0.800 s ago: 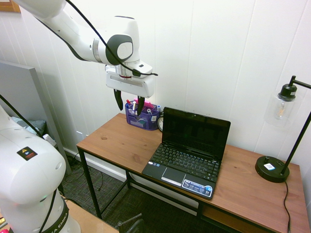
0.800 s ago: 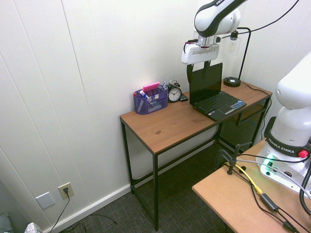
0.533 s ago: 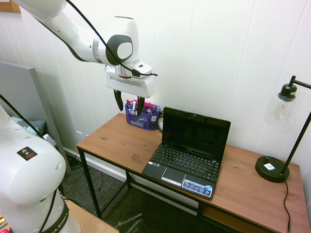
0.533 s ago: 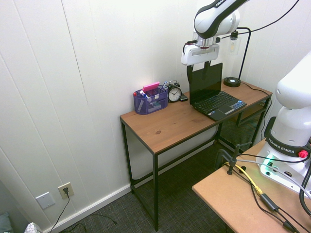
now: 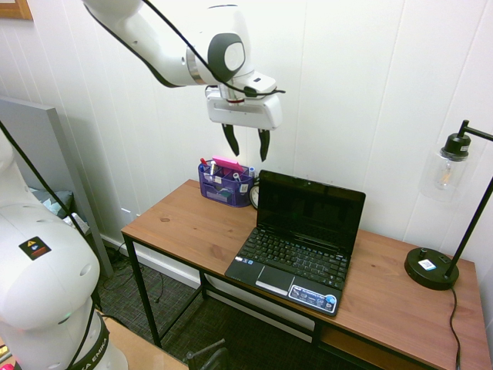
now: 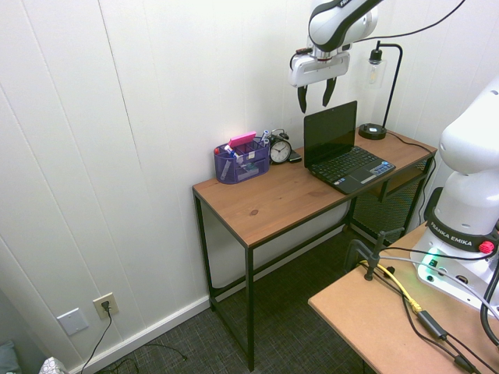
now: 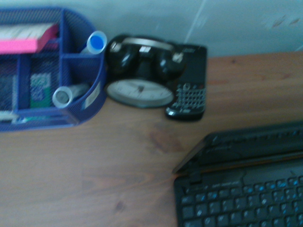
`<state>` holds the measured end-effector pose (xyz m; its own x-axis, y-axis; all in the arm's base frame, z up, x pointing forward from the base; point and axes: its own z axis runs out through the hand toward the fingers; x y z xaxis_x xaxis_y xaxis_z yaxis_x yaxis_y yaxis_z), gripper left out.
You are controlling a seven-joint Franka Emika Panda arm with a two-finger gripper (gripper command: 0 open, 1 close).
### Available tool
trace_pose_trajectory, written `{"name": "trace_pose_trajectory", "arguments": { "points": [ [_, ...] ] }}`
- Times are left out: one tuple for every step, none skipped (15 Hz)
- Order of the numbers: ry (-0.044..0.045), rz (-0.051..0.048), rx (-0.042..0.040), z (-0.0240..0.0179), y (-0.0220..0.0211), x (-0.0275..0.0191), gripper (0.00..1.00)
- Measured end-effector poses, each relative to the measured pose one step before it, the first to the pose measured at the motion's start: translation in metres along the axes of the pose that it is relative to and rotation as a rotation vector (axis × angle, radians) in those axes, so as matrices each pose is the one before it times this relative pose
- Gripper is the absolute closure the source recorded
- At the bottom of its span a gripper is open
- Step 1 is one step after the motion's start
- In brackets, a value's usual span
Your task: Close the laptop lid
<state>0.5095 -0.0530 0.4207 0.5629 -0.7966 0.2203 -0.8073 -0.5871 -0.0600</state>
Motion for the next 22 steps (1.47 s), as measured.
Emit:
{"name": "trace_pose_trajectory", "arguments": {
  "points": [
    [0.00758,0.01384,-0.00116,0.00392,-0.00239,0.01801,0.00],
    [0.00572,0.01148,-0.00264,0.00624,-0.00305,0.01802,0.00],
    [0.00888,0.01067,-0.00362,0.00875,-0.00293,0.01653,0.00],
    [0.00398,0.01086,-0.00618,0.01067,-0.00242,0.01354,0.00],
    [0.00136,0.01065,-0.00236,0.01035,-0.00338,0.01132,0.00],
    [-0.00181,0.01231,-0.00192,0.00930,-0.00311,0.00921,0.00],
    [-0.00127,0.01056,-0.00486,0.00767,-0.00204,0.00823,0.00],
    [-0.00480,0.01654,-0.00436,0.00869,-0.00062,0.00804,0.00],
    [-0.00743,0.01692,-0.00523,0.01029,0.00078,0.00682,1.00],
    [-0.00206,0.01124,-0.00512,0.01008,0.00083,0.00631,1.00],
    [-0.00309,0.00922,-0.00292,0.00942,0.00074,0.00538,1.00],
    [-0.00651,0.00406,-0.00451,0.00723,0.00152,0.00410,1.00],
    [-0.00419,0.00536,-0.00540,0.00587,0.00129,0.00309,1.00],
    [-0.00243,0.00454,-0.00386,0.00472,0.00151,0.00239,1.00],
    [-0.00015,0.00354,-0.00461,0.00485,0.00211,0.00191,1.00],
    [-0.00072,0.00234,-0.00471,0.00397,0.00163,0.00119,1.00],
    [0.00076,0.00220,-0.00248,0.00283,0.00125,0.00120,1.00],
    [0.00076,0.00296,-0.00342,0.00253,0.00165,0.00150,1.00],
    [0.00031,0.00244,-0.00342,0.00161,0.00170,0.00150,1.00],
    [0.00119,0.00284,-0.00221,0.00052,0.00196,0.00200,1.00],
    [0.00170,0.00362,-0.00184,0.00022,0.00222,0.00240,1.00],
    [0.00146,0.00248,-0.00009,0.00008,0.00144,0.00172,1.00]
  ]
}}
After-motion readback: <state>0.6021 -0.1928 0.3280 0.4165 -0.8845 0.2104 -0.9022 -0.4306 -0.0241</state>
